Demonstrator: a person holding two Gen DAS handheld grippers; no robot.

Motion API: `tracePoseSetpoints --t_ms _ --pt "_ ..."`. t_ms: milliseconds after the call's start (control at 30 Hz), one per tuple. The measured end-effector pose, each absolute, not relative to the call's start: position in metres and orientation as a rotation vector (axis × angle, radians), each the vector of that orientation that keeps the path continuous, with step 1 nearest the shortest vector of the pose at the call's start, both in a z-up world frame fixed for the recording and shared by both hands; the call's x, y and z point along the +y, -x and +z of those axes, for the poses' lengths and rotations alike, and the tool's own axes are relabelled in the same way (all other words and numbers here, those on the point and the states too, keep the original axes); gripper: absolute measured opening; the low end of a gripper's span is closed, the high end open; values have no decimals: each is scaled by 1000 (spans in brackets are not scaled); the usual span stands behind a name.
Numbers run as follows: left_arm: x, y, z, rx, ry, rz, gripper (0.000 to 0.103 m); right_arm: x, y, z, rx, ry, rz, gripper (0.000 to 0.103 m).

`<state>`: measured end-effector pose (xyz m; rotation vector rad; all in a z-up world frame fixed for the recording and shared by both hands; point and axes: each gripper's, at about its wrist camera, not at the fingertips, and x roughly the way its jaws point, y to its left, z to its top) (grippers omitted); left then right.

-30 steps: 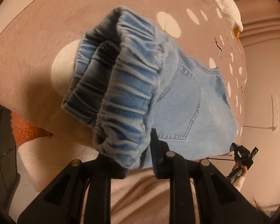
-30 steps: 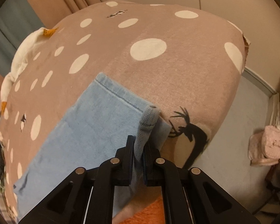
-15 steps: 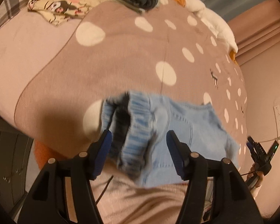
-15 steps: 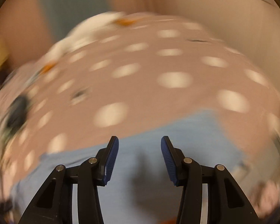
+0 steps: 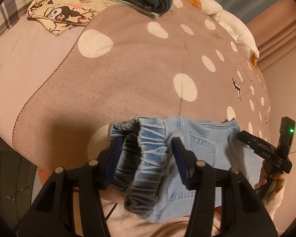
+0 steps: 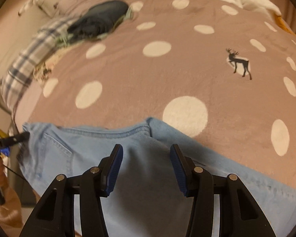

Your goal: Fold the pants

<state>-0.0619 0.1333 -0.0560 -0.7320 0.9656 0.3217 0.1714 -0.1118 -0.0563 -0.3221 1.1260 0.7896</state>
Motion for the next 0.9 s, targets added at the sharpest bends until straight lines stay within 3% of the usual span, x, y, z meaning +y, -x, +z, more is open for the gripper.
tracePoseSetpoints --t_ms 200,333,400,467,533,733,900 --pt "133 61 -57 963 749 279 33 -107 -171 -60 1128 428 798 51" --pt "134 61 -58 963 749 273 32 -98 -169 -71 1117 504 781 51" --pt "133 61 -58 965 744 272 31 -95 -170 -77 1119 515 772 42" --pt "134 60 -58 968 740 274 31 -94 -170 -76 1117 487 804 15" --pt "133 60 -57 969 740 276 29 -96 -172 -71 1112 455 809 8" --pt "132 61 -52 951 704 312 28 -99 -187 -44 1083 282 821 6" --pt "137 58 -65 976 713 310 31 -78 -192 -85 1134 396 770 5"
